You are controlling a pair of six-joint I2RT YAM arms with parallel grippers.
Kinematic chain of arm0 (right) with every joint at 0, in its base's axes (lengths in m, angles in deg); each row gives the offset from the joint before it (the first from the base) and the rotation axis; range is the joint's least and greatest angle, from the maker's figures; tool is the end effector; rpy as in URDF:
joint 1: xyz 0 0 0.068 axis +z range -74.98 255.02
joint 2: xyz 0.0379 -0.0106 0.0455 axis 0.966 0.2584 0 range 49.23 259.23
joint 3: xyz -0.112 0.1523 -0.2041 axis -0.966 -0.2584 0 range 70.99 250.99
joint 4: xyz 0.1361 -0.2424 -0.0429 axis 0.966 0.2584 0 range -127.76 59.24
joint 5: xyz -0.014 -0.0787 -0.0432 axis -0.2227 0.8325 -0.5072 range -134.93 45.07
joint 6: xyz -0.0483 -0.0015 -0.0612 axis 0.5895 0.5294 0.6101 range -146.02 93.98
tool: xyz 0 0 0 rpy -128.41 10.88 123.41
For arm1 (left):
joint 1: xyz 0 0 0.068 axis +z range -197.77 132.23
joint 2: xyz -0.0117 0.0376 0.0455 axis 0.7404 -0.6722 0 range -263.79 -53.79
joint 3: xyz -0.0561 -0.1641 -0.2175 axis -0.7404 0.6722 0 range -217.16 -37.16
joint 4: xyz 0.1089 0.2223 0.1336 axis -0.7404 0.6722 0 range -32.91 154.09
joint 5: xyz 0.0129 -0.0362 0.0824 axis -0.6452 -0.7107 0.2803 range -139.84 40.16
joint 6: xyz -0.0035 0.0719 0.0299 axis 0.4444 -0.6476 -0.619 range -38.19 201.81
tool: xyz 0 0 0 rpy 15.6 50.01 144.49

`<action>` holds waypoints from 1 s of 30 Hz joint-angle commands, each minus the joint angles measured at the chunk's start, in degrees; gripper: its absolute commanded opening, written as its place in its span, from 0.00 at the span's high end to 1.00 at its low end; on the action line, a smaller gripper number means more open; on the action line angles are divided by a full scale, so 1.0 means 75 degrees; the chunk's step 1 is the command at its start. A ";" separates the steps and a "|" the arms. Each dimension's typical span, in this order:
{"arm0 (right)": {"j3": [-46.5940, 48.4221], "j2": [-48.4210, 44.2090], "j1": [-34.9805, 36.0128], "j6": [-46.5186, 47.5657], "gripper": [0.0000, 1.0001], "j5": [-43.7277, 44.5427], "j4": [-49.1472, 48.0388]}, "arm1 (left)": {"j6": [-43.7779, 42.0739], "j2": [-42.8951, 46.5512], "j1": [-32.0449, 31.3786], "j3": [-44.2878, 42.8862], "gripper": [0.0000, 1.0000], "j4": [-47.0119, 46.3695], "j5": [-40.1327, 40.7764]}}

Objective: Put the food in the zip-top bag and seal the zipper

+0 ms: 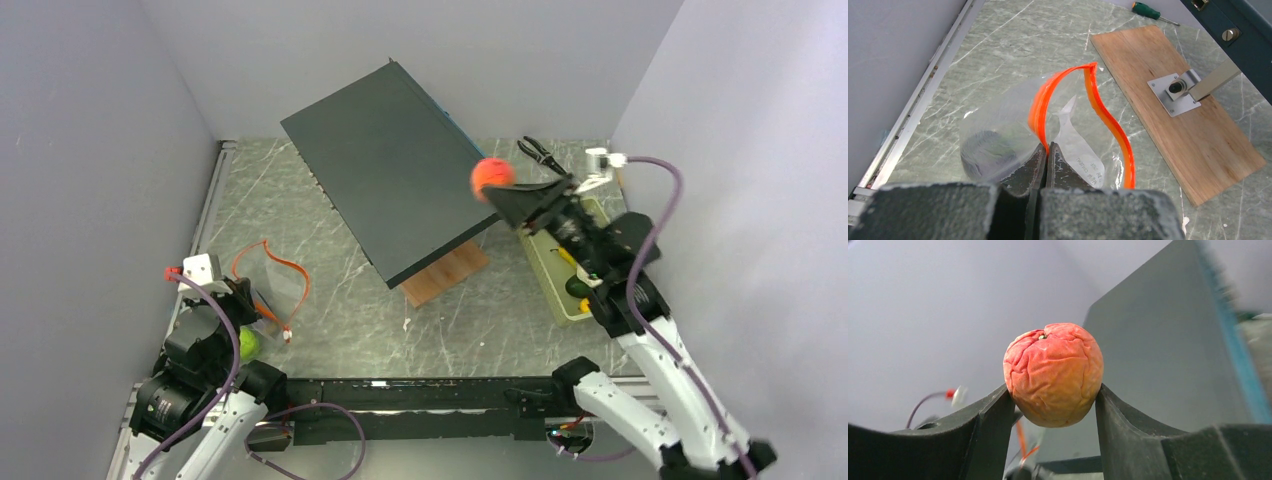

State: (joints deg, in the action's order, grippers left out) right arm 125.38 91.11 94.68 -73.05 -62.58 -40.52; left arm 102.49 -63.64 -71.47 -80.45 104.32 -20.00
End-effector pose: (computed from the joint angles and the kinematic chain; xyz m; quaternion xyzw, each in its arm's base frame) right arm 0.1803 0.0859 0.4458 0.0234 0.6115 0.5094 0.6049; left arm 0.0787 0.0017 0.3249 -0.1388 0.7643 -0.0376 0.6286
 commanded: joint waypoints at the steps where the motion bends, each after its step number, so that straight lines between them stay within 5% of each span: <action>1: 0.0806 0.1075 0.2707 0.0952 1.00 0.1149 -0.0292 | 0.0049 0.0081 -0.0037 0.0035 1.00 -0.0231 0.0071; 8: 0.2558 0.3681 0.6273 0.2864 1.00 0.3417 0.0429 | 0.0106 0.0064 -0.0059 -0.0003 1.00 -0.0150 0.0175; 12: 0.3766 0.5158 0.8032 0.4552 1.00 0.5646 0.0943 | 0.0173 0.0067 -0.0136 -0.0032 1.00 -0.0044 0.0318; 30: 0.5975 0.8003 0.8117 0.5138 0.93 0.5791 0.1523 | 0.0287 0.0346 -0.0269 -0.0057 1.00 0.0049 0.0558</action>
State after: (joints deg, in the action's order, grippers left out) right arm 164.92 148.01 156.34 -36.15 -19.87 -29.22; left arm 103.91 -61.87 -73.02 -80.45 105.19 -17.35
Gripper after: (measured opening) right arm 0.576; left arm 0.013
